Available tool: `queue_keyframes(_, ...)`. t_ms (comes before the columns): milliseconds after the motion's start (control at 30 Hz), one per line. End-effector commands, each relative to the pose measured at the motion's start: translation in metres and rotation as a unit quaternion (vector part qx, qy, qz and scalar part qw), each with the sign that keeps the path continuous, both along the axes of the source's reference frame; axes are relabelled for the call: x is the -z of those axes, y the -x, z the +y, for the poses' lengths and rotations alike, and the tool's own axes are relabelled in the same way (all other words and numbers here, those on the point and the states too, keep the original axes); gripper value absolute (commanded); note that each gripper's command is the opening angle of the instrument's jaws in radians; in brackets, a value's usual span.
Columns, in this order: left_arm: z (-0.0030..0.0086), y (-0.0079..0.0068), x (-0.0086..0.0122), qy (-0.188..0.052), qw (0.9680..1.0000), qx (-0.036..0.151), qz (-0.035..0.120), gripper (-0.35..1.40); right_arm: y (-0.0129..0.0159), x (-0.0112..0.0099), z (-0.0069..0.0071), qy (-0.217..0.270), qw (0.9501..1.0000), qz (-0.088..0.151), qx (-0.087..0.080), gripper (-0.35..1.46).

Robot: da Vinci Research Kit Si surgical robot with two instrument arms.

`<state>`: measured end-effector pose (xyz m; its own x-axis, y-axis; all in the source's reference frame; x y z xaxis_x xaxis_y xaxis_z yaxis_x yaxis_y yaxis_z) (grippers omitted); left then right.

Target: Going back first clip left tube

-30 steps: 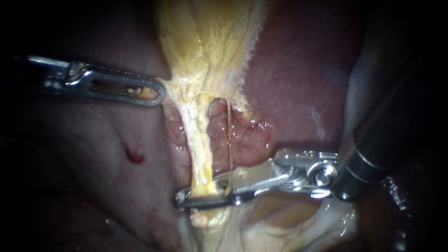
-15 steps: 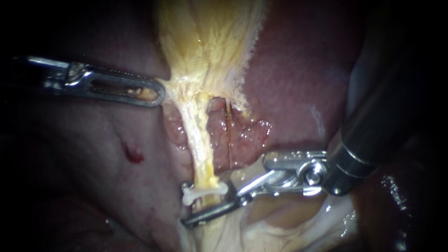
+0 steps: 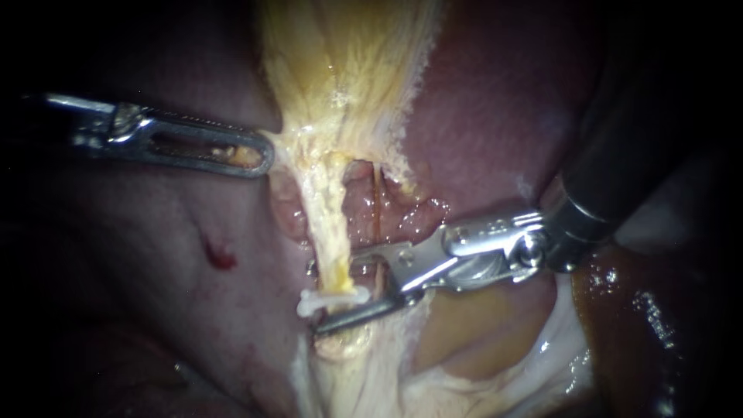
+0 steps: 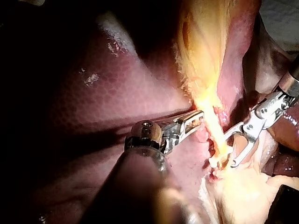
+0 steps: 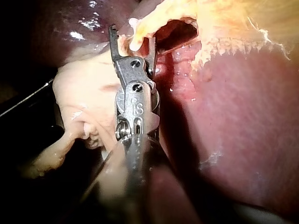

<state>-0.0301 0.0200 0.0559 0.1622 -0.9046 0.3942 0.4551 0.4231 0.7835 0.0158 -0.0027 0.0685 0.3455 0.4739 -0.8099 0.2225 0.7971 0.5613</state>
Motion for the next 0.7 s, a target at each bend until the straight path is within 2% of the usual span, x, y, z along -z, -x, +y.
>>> queue_keyframes(33, 0.0000, 0.0000, 0.0000, 0.000, 1.0000, 0.000, 0.000, -0.35, 0.0005, 0.0002, 0.0001, 0.005, 1.0000, 0.001, -0.001, 0.50)
queue_keyframes(167, 0.0000, 0.0000, 0.0000, 0.000, 1.0000, 0.000, 0.000, -0.35, 0.0027, 0.0011, 0.0009, 0.025, 0.9997, 0.005, -0.006, 0.50)
queue_keyframes(433, 0.0000, 0.0000, 0.0000, 0.000, 1.0000, 0.000, 0.000, -0.35, 0.0073, 0.0039, 0.0037, 0.052, 0.9983, 0.004, -0.024, 0.50)
queue_keyframes(700, 0.0000, 0.0000, 0.0000, 0.000, 1.0000, 0.000, 0.000, -0.35, 0.0099, 0.0052, 0.0049, 0.062, 0.9973, -0.004, -0.040, 0.50)
